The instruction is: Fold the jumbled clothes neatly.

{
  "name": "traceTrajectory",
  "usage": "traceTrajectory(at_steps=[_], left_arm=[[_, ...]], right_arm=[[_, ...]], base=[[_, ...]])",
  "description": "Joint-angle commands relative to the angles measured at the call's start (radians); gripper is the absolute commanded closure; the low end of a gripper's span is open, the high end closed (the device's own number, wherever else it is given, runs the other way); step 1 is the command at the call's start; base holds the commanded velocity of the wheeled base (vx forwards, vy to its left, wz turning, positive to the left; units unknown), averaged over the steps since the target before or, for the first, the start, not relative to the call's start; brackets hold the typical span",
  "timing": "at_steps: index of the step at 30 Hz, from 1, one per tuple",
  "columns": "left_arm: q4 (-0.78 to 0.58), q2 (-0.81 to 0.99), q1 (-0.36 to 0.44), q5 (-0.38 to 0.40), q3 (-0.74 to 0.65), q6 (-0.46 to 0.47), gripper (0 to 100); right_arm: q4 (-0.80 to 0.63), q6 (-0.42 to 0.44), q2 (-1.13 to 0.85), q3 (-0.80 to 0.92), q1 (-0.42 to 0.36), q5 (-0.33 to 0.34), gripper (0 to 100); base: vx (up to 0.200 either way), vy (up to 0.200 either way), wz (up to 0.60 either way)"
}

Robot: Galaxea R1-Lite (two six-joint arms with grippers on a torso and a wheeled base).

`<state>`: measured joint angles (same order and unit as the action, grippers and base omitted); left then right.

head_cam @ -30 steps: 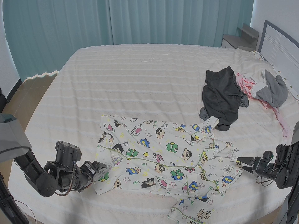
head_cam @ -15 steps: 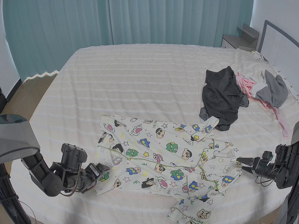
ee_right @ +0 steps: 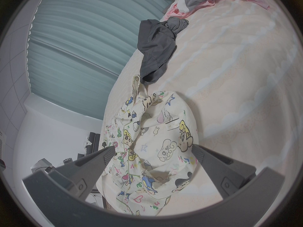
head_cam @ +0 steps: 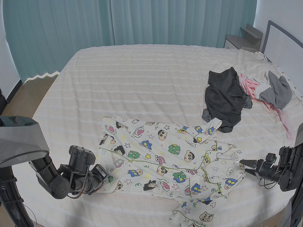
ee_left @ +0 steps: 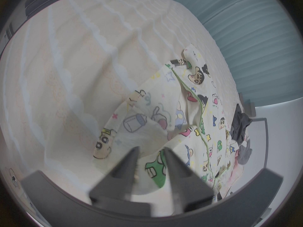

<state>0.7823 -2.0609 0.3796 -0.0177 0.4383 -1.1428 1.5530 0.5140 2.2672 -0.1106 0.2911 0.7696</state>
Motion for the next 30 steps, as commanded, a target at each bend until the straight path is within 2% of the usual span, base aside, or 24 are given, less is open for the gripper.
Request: traceTrajectory(at_steps=[1,10,12,22,23,30], left_arm=[[0.015,0.001,-0.008,-0.027,0.000,-0.003,100],[0.071,0.119,-0.013,-0.059,-0.010,0.026,100],[0.071,0.145,-0.021,-0.061,-0.009,0.061,100],[0.069,0.102,-0.018,-0.041,-0.108,0.084,100],[0.071,0.096,-0.018,-0.041,-0.113,0.084,0],[0.071,0.070,-0.018,-0.038,-0.132,0.083,0]], right_arm=[[0.015,0.000,0.002,0.002,0.000,0.000,0],[0.015,0.000,0.000,0.000,0.000,0.000,0],[0.015,0.000,0.000,0.000,0.000,0.000,0],[0.015,0.000,0.002,0.002,0.000,0.000,0],[0.013,0.000,0.000,0.002,0.000,0.000,0],[0.015,-0.017,0.003,0.006,0.000,0.000,0]], base=[[0.000,0.000,0.00],[0.000,0.000,0.00],[0.000,0.000,0.00],[0.000,0.000,0.00],[0.000,0.000,0.00],[0.000,0.000,0.00]])
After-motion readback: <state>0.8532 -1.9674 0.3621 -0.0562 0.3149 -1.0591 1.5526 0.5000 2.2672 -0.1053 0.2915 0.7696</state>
